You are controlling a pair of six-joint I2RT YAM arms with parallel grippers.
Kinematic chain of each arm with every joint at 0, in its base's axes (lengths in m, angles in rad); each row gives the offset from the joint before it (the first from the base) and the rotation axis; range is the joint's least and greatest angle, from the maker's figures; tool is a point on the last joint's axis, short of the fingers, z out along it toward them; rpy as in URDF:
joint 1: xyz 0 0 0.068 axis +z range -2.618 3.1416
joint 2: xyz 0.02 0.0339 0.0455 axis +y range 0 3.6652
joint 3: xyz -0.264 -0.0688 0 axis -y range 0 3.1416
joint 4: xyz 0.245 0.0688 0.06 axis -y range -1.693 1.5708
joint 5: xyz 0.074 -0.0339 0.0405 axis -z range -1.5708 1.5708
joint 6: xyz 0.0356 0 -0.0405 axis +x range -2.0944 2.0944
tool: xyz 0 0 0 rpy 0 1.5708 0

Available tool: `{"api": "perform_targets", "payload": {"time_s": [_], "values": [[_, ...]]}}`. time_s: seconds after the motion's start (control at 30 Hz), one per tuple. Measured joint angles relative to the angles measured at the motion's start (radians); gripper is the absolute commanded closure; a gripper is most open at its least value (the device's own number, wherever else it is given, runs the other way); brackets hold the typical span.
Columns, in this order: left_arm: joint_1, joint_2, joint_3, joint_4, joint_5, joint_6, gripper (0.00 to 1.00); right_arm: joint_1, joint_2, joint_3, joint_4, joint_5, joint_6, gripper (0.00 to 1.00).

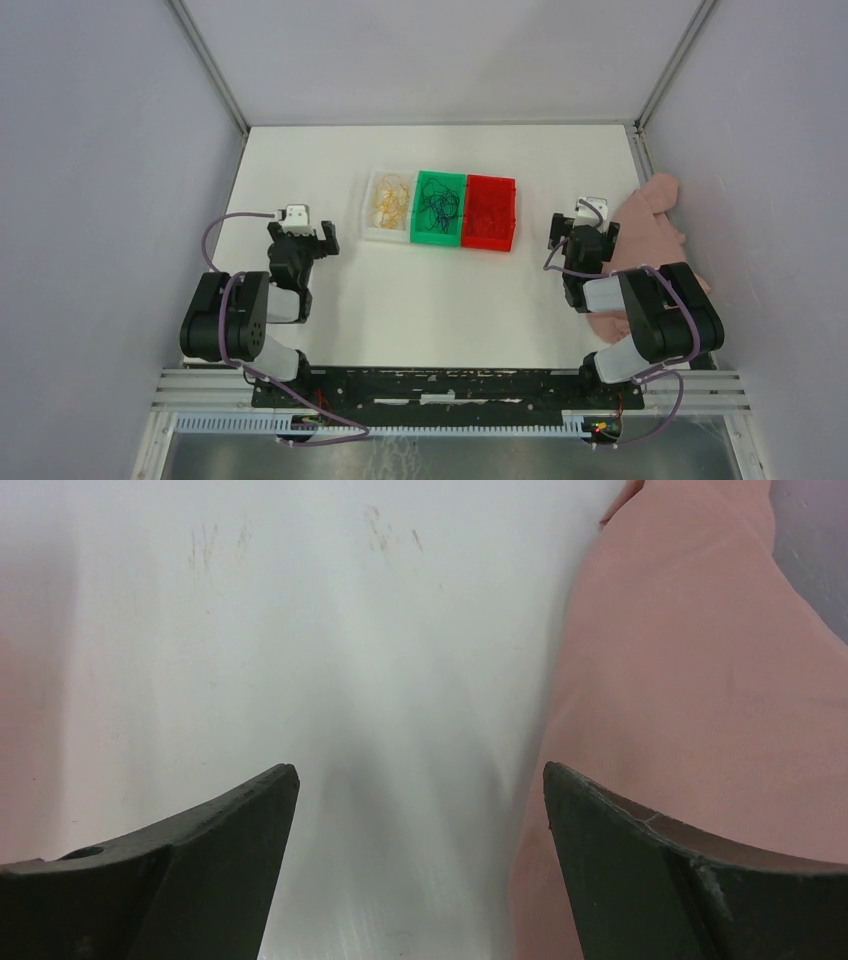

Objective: Untangle the cables
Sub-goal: Reset both arms

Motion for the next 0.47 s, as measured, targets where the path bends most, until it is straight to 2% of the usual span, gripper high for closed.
{"api": "perform_targets", "payload": {"time_s": [0.47], "values": [[0.000, 0.000, 0.000, -0.014, -0.009, 0.000, 0.01, 0.000, 0.000, 0.000, 0.000, -0.017, 0.000, 0.01]]}}
